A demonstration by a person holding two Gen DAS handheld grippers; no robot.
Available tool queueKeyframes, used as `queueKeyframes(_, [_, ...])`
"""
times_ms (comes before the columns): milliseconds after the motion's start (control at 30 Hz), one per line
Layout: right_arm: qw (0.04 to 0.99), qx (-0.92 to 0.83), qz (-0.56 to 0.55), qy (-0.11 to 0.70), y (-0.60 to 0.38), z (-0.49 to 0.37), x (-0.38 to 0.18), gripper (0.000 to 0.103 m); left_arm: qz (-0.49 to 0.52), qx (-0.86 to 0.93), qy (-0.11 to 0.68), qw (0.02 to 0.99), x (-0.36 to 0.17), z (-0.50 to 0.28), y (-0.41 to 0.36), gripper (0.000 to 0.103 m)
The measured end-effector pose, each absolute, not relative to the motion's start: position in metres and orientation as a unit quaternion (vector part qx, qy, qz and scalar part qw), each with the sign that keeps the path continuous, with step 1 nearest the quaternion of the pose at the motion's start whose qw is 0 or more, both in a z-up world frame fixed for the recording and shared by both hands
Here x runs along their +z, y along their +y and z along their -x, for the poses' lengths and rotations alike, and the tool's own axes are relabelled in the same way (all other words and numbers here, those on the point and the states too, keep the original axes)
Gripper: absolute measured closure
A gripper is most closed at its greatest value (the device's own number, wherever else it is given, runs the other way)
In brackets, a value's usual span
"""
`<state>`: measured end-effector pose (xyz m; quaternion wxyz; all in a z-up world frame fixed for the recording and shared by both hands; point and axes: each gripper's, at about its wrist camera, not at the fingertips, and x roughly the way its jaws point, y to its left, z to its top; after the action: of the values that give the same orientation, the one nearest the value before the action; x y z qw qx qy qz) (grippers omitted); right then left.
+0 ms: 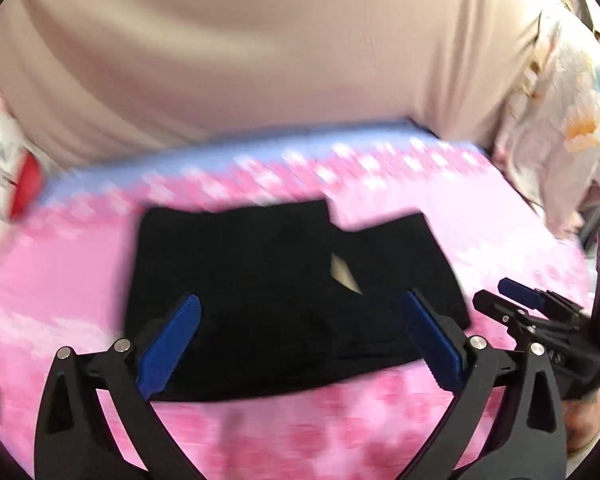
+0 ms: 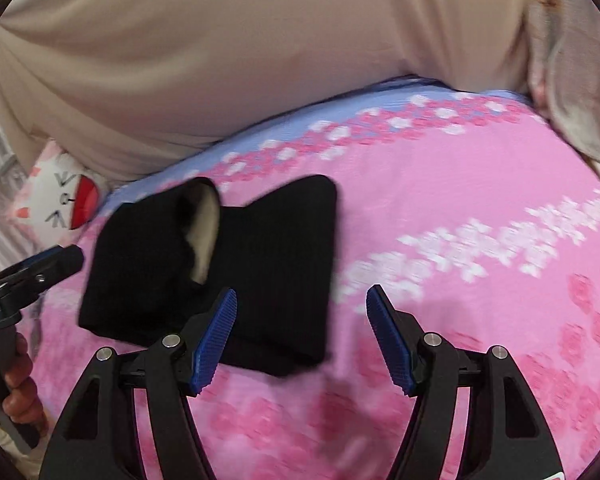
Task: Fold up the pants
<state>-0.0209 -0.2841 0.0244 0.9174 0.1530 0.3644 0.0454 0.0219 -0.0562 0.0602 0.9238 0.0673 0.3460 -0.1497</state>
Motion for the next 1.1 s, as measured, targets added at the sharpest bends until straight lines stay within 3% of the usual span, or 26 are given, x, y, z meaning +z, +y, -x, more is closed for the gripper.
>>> queueKeyframes(200, [0.904,0.109,-0.118,0.397,-0.225,-0.034,0.024,0.022,-0.100,-0.017,0.323,0.941,0.068,-0.026,0.002,0.005])
queueKeyframes(367, [0.878,0.157,-0.131,0.433,-0.190,-0.073,0.003,0.021,-0.080,0.051,0.352,0.931,0.045,-0.034,0.053,0.005])
queueKeyframes(400, [0.875,0.162,-0.120,0.440,-0.181,-0.082,-0.002,0.025,-0.073,0.050,0.359,0.929,0.040,-0.036,0.062,0.005])
queueKeyframes(433, [0.874,0.158,-0.102,0.449,-0.173,-0.089,-0.007,0.060,-0.072,0.051,0.362,0.928,0.035,-0.037,0.068,0.005])
queueKeyframes(467, [0.872,0.147,-0.085,0.459,-0.166,-0.095,-0.008,0.074,-0.073,0.053,0.366,0.926,0.031,-0.037,0.071,0.005])
queueKeyframes(567, [0.899,0.150,-0.044,0.408,-0.154,-0.082,0.043,0.081,-0.074,0.054,0.372,0.923,0.025,-0.039,0.081,0.005])
queueKeyframes(633, [0.916,0.134,-0.028,0.377,-0.159,-0.071,0.068,0.092,-0.068,0.052,0.370,0.925,0.026,-0.037,0.093,0.005])
queueKeyframes(667, [0.914,0.119,-0.030,0.387,-0.170,-0.073,0.064,0.092,-0.064,0.052,0.371,0.925,0.025,-0.039,0.096,0.005])
queueKeyframes(700, [0.905,0.102,-0.028,0.411,-0.177,-0.080,0.050,0.079,-0.057,0.052,0.375,0.924,0.023,-0.041,0.101,0.005])
queueKeyframes(733, [0.889,0.063,-0.014,0.454,-0.186,-0.090,0.024,0.056,-0.051,0.051,0.379,0.923,0.021,-0.043,0.101,0.005])
queueKeyframes(767, [0.878,0.038,-0.015,0.477,-0.193,-0.095,0.009,0.051,-0.045,0.048,0.386,0.920,0.016,-0.046,0.104,0.005])
queueKeyframes(933, [0.871,0.097,-0.177,0.449,-0.219,-0.080,0.002,0.041,-0.033,0.036,0.409,0.911,0.000,-0.058,0.109,0.005])
queueKeyframes(1000, [0.862,0.105,-0.193,0.457,-0.217,-0.088,-0.003,0.028,-0.033,0.030,0.407,0.912,-0.001,-0.059,0.106,0.005])
queueKeyframes(1100, [0.869,0.085,-0.179,0.454,-0.206,-0.091,-0.003,0.028,-0.028,0.015,0.413,0.910,-0.003,-0.062,0.100,0.005])
